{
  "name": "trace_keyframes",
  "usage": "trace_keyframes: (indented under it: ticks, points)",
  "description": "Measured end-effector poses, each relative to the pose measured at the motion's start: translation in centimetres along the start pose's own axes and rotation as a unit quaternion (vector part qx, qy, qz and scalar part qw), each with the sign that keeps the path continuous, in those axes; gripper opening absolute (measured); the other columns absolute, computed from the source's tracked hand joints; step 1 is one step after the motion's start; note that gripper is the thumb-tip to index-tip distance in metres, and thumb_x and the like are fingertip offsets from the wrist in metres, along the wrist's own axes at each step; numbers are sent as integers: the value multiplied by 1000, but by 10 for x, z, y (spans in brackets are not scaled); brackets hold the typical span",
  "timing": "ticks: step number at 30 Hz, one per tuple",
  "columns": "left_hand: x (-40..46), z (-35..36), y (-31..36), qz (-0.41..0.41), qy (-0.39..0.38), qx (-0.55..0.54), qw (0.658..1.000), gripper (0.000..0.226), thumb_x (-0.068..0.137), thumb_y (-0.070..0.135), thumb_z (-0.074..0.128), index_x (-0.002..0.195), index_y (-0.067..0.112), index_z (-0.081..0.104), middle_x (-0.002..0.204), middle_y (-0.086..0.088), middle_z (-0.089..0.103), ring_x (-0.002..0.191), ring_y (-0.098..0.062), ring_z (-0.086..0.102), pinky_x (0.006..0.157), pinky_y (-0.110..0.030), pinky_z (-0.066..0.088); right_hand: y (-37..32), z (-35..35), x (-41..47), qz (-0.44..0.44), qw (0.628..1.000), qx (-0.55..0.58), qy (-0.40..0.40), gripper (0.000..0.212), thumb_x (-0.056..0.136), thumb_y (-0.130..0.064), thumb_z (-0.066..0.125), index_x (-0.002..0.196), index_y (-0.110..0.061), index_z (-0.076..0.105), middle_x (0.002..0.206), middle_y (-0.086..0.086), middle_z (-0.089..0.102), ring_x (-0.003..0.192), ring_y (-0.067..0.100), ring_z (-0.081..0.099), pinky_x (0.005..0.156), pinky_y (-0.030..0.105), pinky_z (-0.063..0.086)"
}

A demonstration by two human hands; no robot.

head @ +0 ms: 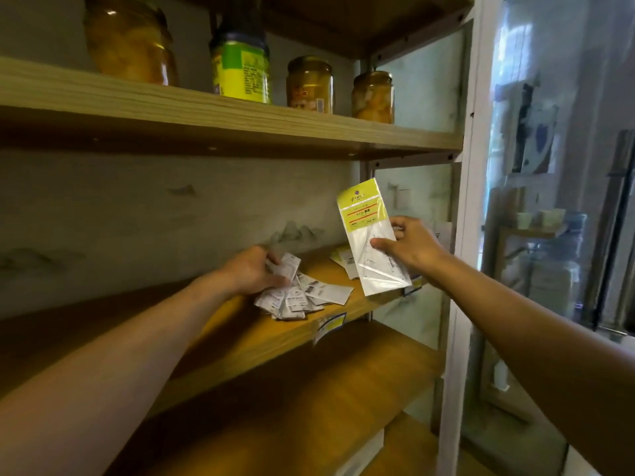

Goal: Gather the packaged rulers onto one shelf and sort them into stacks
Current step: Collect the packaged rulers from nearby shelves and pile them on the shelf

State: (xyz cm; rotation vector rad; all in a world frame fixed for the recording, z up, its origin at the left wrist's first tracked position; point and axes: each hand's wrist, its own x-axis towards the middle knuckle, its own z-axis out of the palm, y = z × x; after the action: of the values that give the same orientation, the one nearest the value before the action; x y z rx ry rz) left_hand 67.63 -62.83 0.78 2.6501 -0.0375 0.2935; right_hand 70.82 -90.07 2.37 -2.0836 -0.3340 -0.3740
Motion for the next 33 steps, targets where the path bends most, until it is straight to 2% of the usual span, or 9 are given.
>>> trace_keyframes:
  ticks: [2,5,12,16,20,22,26,30,33]
  points:
    - [-2,5,-2,30,23,93,995,44,83,49,70,117,21,61,115,5,64,98,-11,58,81,-26,47,6,5,27,-8,1000,4,-27,45,89,-18,66,131,-13,52,130,8,60,112,27,62,86,38,52]
    - [-16,2,-2,34,56,140,988,37,86,53,62,113,27,64,109,11,63,95,-8,58,82,-27,50,19,15,65,-32,998,-14,-49,41,88,-21,69,126,-13,57,125,6,63,112,26,62,86,34,49]
    - [-68,-23,-31,-69,95,239,964,12,90,52,56,100,47,57,105,19,61,91,-2,58,81,-31,54,58,35,118,-38,981,-120,-145,38,87,-38,68,115,-11,65,111,3,67,105,25,62,77,28,43]
    - [-98,-39,-39,-122,70,266,954,19,91,48,57,109,44,59,109,15,61,95,-6,57,82,-29,50,70,42,123,-51,939,-309,-143,58,82,-60,63,114,-11,61,120,12,60,112,31,54,80,33,41]
    - [-128,-53,-48,-166,33,330,928,29,89,60,50,116,50,52,126,13,58,111,-13,56,94,-33,47,51,42,114,-128,919,-356,-108,51,82,-51,66,118,-16,60,122,11,59,110,30,56,85,37,49]
    - [-146,-60,-50,-184,25,361,914,36,89,59,48,123,47,51,132,11,57,117,-17,56,97,-34,46,25,53,104,-189,918,-329,-116,48,85,-45,65,124,-19,59,123,10,61,110,29,57,88,38,50]
    - [-197,-73,-40,-206,37,391,896,37,90,46,52,126,39,52,132,6,58,118,-23,58,94,-35,48,-50,90,54,-271,919,-183,-222,43,88,-36,66,127,-20,58,125,2,62,112,23,57,92,35,47]
    - [-269,-94,-31,-212,43,394,893,34,92,42,50,126,38,52,131,7,56,117,-21,58,93,-35,47,-129,132,-26,-381,872,-114,-286,35,88,-28,68,122,-24,62,118,-1,66,111,18,60,94,28,43]
    - [-339,-115,-29,-236,53,322,915,31,93,38,54,124,37,55,121,9,63,106,-13,63,91,-33,51,-181,162,-97,-455,825,-96,-321,29,87,-27,69,116,-22,66,111,-1,70,102,14,64,90,22,43]
